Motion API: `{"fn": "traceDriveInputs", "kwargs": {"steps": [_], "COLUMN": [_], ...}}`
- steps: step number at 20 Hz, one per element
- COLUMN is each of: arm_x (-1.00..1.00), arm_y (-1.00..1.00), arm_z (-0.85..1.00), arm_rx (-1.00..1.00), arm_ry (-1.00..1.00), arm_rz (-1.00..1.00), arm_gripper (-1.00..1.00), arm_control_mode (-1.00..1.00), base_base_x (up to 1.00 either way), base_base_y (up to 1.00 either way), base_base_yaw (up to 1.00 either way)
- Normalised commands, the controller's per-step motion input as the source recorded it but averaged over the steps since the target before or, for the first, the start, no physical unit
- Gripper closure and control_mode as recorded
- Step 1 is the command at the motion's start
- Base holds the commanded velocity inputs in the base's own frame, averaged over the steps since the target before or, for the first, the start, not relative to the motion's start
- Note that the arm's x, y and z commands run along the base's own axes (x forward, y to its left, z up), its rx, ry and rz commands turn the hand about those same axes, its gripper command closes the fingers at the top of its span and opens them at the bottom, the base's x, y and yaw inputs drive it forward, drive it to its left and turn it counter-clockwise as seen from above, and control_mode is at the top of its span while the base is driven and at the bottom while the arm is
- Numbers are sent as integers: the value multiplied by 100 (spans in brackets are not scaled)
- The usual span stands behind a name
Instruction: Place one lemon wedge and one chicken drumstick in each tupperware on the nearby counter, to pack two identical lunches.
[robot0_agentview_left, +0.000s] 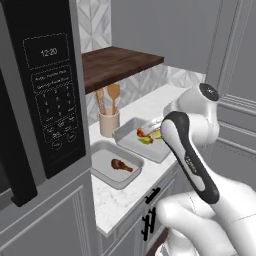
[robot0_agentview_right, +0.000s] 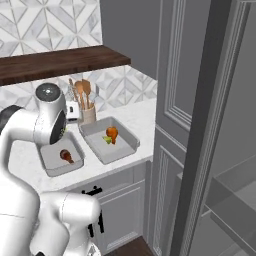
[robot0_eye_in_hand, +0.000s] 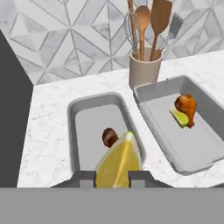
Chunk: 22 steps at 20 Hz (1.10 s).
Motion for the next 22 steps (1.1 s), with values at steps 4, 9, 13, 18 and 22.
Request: {"fn": "traceDriveInputs", "kwargs": {"steps": [4,9,13,18,22], "arm_x": [46,56,27,54,55], "arm_y": [33,27,61,48,32], "arm_z": [-72,-76,-66,-66,-54], "arm_rx": [0,0,0,-1,0], "arm_ry": [16,17,10,8,7], "arm_rz": [25,21,18,10,8], "arm_gripper": [100,100,100,100,100], "arm_control_mode": [-100,-100,-100,-100,-100], "base_base_x": [0,0,0,0,0], "base_base_y": [0,0,0,0,0], "base_base_yaw": [0,0,0,0,0]}}
